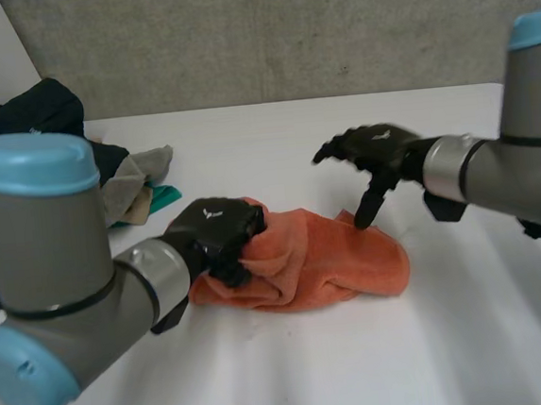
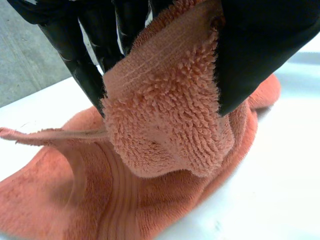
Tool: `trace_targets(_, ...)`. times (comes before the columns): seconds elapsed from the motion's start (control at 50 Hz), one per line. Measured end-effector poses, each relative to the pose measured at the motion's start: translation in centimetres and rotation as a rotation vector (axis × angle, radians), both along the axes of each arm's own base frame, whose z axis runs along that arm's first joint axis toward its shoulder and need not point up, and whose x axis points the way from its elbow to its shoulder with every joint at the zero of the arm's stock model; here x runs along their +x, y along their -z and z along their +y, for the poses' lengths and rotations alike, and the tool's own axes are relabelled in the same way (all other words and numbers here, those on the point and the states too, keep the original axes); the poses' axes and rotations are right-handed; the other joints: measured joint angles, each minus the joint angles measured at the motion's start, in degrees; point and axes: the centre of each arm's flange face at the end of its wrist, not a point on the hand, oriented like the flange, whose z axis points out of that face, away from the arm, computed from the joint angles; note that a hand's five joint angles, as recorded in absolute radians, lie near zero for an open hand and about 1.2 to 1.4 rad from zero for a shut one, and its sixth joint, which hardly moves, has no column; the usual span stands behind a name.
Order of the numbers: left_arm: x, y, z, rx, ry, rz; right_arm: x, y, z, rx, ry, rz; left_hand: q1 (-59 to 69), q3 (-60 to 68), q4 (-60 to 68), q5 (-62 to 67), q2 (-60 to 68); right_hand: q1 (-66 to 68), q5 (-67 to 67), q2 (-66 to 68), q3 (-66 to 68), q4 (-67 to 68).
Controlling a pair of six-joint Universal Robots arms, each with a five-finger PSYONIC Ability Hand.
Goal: Fold the laundry.
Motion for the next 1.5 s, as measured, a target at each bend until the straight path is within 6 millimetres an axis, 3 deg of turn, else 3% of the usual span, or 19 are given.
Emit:
trace_targets(0.26,1.3,0.5,1.6,-0.013,0.010,-0.030,6.2,6.1,3.3,-0.012,-0.274,0.055,0.00,0.00,0.00,0.00,0.00,0.73,2.60,1.02,1.22,0.92)
trace_targets(0.3,1.4,0.5,1.5,-0.014,0.005,-0.031,6.8,6.7,3.4,-0.018,-0.279,0.061,0.00,0.00,0.00,0.00,0.00,11.02,13.82,11.72,12.06,11.20)
trace_targets(0.34,1.6,0.4,0.9,-0.023,-0.006,-0.031,7.7,7.7,3.0,-0.044,-0.256,0.076,0.00,0.00,0.00,0.00,0.00,38.42,39.52,40.31,39.58,37.57)
trace_targets(0.4,1.6,0.1,0.1,-0.052,-0.015,-0.029,8.1,7.6,1.8,-0.092,-0.197,0.090,0.00,0.00,0.00,0.00,0.00,46.76,50.48,50.62,50.38,49.63)
trace_targets(0.46,1.3,-1.2,-1.6,-0.139,-0.023,-0.018,8.1,5.7,-0.2,-0.180,-0.092,0.084,0.00,0.00,0.00,0.51,0.32,46.76,50.67,50.85,51.56,51.37)
trace_targets(0.54,0.6,-4.9,-4.4,-0.330,-0.039,0.015,7.6,-0.3,-2.6,-0.345,0.051,-0.009,0.00,0.35,0.02,1.78,0.77,46.76,50.67,50.84,51.93,51.41)
trace_targets(0.66,-0.2,-13.1,-7.3,-0.657,-0.112,0.099,6.0,-10.3,-3.3,-0.604,0.182,-0.224,0.00,0.35,0.02,1.86,0.92,46.76,50.67,50.84,51.93,51.54)
trace_targets(0.76,-0.1,-16.6,-7.6,-0.769,-0.174,0.157,4.2,-14.3,-3.0,-0.751,0.249,-0.329,0.00,0.35,0.02,2.52,0.92,46.76,50.67,50.84,51.93,51.55)
trace_targets(0.8,-0.2,-16.3,-7.5,-0.755,-0.182,0.160,3.5,-14.2,-3.0,-0.777,0.262,-0.334,0.00,0.35,0.02,2.52,0.92,46.76,50.67,50.85,51.94,51.56)
trace_targets(0.92,-0.8,-9.7,-5.8,-0.556,-0.142,0.093,1.5,-9.3,-2.6,-0.731,0.251,-0.254,0.00,0.35,0.02,2.52,0.92,46.76,50.67,50.84,51.95,51.57)
trace_targets(1.0,-1.2,-1.8,-3.3,-0.360,-0.074,-0.005,0.2,-2.1,-1.0,-0.570,0.191,-0.126,0.00,0.35,0.02,2.52,0.92,46.74,50.68,50.85,51.95,51.58)
trace_targets(1.02,-1.2,-1.8,-3.3,-0.360,-0.074,-0.005,0.2,-2.1,-1.0,-0.570,0.191,-0.126,0.00,0.35,0.02,2.52,0.92,46.74,50.68,50.85,51.95,51.58)
trace_targets(1.04,-1.4,0.8,-2.4,-0.302,-0.050,-0.040,-0.1,0.5,-0.1,-0.504,0.163,-0.073,0.00,0.35,0.03,2.52,0.92,46.74,50.69,50.85,51.95,51.58)
trace_targets(1.06,-1.4,0.8,-2.4,-0.302,-0.050,-0.040,-0.1,0.5,-0.1,-0.504,0.163,-0.073,0.00,0.35,0.03,2.52,0.92,46.74,50.69,50.85,51.95,51.58)
trace_targets(1.1,-1.6,4.7,-1.0,-0.219,-0.016,-0.096,-0.8,4.4,1.4,-0.404,0.119,0.016,0.00,0.15,-0.58,2.30,0.39,46.74,51.00,50.63,50.89,50.06)
trace_targets(1.16,-1.7,6.7,-0.2,-0.177,-0.003,-0.130,-1.3,6.7,2.5,-0.341,0.091,0.081,0.00,0.15,-0.99,2.30,0.09,46.30,50.45,50.00,49.82,48.88)
trace_targets(1.24,-1.4,6.8,0.1,-0.146,-0.027,-0.162,-2.3,7.4,3.2,-0.279,0.088,0.166,-33.18,-31.91,-33.39,-30.01,-32.85,17.73,20.76,19.08,20.07,19.29)
trace_targets(1.34,-0.5,4.1,0.0,-0.145,-0.064,-0.137,-3.3,5.8,3.5,-0.217,0.099,0.223,-41.90,-43.75,-45.67,-42.39,-44.28,-0.16,1.32,1.38,1.30,0.25)
trace_targets(1.5,1.7,0.4,0.4,-0.118,-0.087,-0.083,-4.2,1.4,3.7,-0.172,0.103,0.264,-47.61,-50.19,-51.52,-48.81,-50.53,-4.56,-2.52,-4.44,-4.17,-4.55)
